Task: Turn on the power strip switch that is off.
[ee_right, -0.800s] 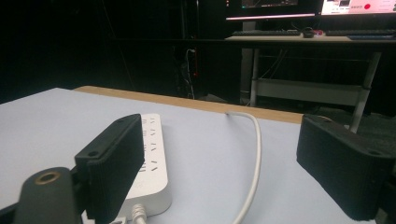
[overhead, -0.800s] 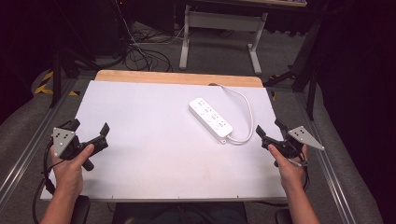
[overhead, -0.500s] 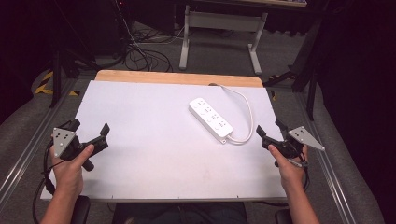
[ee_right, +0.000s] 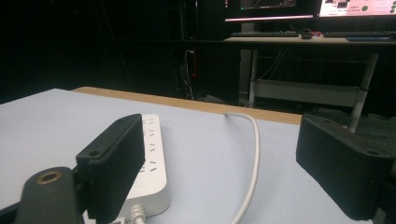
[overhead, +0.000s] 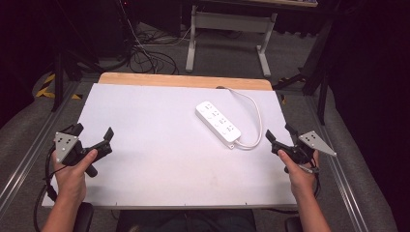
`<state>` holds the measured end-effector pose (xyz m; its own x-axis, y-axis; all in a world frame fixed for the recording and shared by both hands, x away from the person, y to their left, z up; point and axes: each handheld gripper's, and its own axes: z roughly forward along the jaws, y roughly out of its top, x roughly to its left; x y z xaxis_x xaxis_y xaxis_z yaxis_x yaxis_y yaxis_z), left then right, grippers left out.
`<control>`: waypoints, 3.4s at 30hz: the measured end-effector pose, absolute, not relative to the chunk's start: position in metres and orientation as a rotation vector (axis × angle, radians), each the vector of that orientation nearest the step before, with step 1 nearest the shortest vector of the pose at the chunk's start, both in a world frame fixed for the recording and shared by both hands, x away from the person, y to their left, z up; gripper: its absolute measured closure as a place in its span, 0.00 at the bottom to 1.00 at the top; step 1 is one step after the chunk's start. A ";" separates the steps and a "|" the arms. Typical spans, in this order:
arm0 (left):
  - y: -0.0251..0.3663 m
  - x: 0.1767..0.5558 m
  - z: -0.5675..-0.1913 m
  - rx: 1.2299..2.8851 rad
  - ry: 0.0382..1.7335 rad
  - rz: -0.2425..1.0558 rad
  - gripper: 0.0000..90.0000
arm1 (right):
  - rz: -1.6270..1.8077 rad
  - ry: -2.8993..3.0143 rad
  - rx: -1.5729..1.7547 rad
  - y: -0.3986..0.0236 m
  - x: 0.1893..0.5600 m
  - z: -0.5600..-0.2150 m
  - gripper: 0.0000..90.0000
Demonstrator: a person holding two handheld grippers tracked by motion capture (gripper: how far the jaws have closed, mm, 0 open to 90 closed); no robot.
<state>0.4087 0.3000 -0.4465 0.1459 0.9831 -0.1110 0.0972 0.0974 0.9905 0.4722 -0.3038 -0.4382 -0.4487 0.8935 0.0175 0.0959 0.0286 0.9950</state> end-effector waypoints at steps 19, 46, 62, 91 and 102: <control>0.300 0.409 -0.447 1.272 1.210 0.975 0.02 | 1.492 1.613 1.022 -0.306 0.473 -0.437 0.19; 0.300 0.409 -0.447 1.274 1.211 0.972 0.02 | 1.623 1.678 0.936 -0.319 0.474 -0.406 1.00; 0.300 0.409 -0.447 1.274 1.212 0.972 0.03 | 1.538 1.828 0.864 -0.290 0.492 -0.386 1.00; 0.303 0.404 -0.448 1.274 1.220 0.994 0.03 | 1.463 2.001 0.851 -0.256 0.522 -0.392 1.00; 0.308 0.397 -0.448 1.269 1.231 1.011 0.03 | 1.446 2.038 0.832 -0.243 0.534 -0.393 1.00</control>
